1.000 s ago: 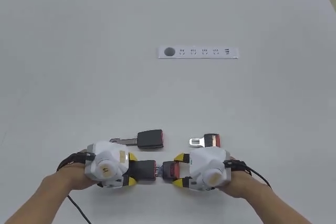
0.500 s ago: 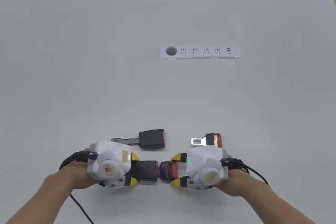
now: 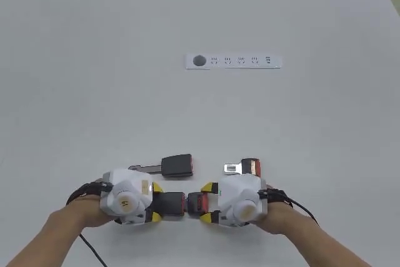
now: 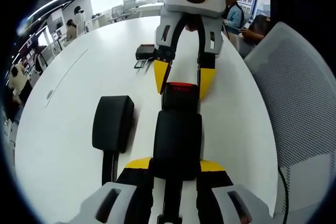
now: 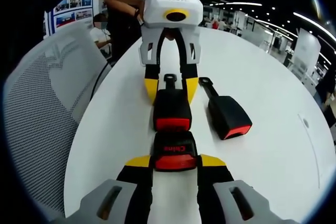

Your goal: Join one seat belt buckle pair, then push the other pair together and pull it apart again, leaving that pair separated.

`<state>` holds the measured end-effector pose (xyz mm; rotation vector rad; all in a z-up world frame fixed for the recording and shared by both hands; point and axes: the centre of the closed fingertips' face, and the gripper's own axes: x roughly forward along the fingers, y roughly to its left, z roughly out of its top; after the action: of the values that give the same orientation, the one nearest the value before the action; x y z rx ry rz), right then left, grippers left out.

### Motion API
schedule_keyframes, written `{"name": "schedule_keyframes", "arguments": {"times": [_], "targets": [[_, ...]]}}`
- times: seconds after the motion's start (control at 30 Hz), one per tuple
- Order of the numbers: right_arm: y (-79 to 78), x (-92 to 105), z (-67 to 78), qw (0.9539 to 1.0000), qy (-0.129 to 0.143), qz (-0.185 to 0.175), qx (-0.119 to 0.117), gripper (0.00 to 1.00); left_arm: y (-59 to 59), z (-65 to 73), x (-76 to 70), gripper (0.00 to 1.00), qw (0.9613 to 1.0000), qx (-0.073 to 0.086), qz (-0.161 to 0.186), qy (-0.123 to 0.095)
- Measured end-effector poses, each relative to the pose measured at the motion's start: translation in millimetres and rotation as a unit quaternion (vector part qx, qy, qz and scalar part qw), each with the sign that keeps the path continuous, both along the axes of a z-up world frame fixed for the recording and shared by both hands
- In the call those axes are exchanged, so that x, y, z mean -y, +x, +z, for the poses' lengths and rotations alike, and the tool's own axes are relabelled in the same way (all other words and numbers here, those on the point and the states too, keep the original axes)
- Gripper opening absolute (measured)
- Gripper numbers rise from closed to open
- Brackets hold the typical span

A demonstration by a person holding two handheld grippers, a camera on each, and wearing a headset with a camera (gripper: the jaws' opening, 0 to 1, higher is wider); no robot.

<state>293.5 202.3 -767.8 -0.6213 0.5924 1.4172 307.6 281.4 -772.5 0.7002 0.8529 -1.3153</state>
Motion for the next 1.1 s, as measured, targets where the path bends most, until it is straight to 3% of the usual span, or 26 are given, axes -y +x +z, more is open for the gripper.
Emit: {"name": "schedule_keyframes", "arguments": {"times": [0.43,0.57,0.9,1.1], "targets": [[3.8,9.0,0.0,0.9999,0.003,0.009,0.006,0.27,2.2,-4.7,-3.2,0.31,1.0000,0.000,-0.005,-0.006],[4.6,7.7,-0.8,1.0000,-0.006,0.004,0.005,0.28,3.5,-5.0,-1.5,0.31,0.9999,0.000,-0.007,0.012],[9.2,5.3,-1.2,1.0000,-0.002,0.007,0.004,0.27,-1.2,1.0,-2.9,0.31,0.9999,0.000,-0.011,0.008],[8.3,2.5,2.3,0.9999,-0.009,-0.004,-0.005,0.27,0.6,-2.0,-4.8,0.31,0.9998,-0.004,-0.008,0.021]]}}
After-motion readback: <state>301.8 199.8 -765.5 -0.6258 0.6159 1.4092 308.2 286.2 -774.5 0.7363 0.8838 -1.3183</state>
